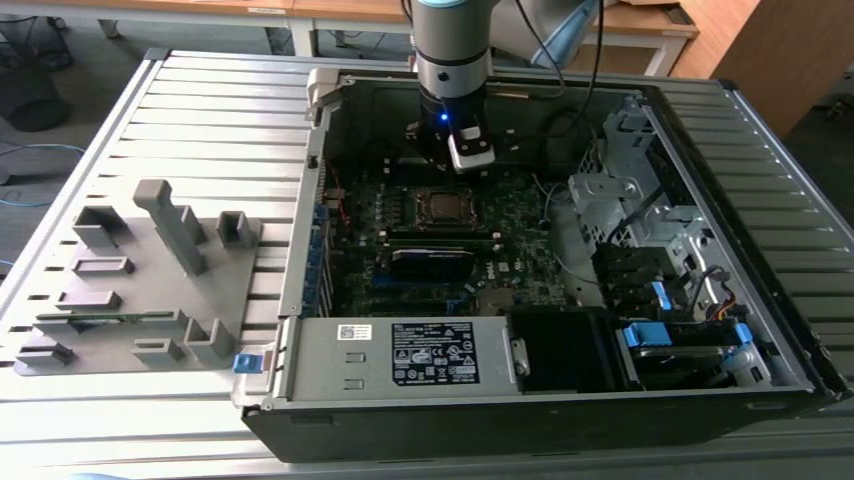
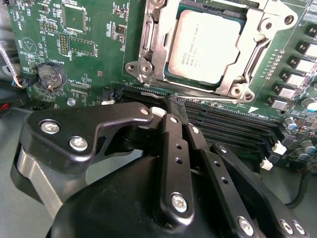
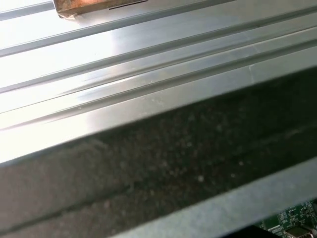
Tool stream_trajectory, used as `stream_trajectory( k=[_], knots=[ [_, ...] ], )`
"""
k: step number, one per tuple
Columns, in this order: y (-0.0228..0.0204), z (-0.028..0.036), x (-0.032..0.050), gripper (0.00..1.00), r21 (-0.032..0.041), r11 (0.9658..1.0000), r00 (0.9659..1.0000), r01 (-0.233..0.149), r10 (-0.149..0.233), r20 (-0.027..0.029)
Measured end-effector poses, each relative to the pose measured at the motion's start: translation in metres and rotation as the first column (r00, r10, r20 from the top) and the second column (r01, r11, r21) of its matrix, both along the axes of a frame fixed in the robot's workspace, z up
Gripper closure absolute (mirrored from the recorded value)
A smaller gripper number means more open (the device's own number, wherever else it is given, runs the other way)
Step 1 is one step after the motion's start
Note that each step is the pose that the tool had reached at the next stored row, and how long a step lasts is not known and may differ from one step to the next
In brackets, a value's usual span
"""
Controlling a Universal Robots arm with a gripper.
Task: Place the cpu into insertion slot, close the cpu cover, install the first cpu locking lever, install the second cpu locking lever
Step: 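Install the first cpu locking lever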
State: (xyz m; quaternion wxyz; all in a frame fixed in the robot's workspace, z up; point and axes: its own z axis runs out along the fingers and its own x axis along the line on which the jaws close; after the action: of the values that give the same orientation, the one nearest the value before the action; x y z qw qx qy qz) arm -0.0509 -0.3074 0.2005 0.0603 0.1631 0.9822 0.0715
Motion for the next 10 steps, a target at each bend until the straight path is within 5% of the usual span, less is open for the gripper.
stream_trajectory(
  k=[10],
  knots=[
    [0.0000, -0.0013, 0.0000, 0.89, -0.0018, 1.0000, 1.0000, 0.008, -0.008, 0.0016]
  ],
)
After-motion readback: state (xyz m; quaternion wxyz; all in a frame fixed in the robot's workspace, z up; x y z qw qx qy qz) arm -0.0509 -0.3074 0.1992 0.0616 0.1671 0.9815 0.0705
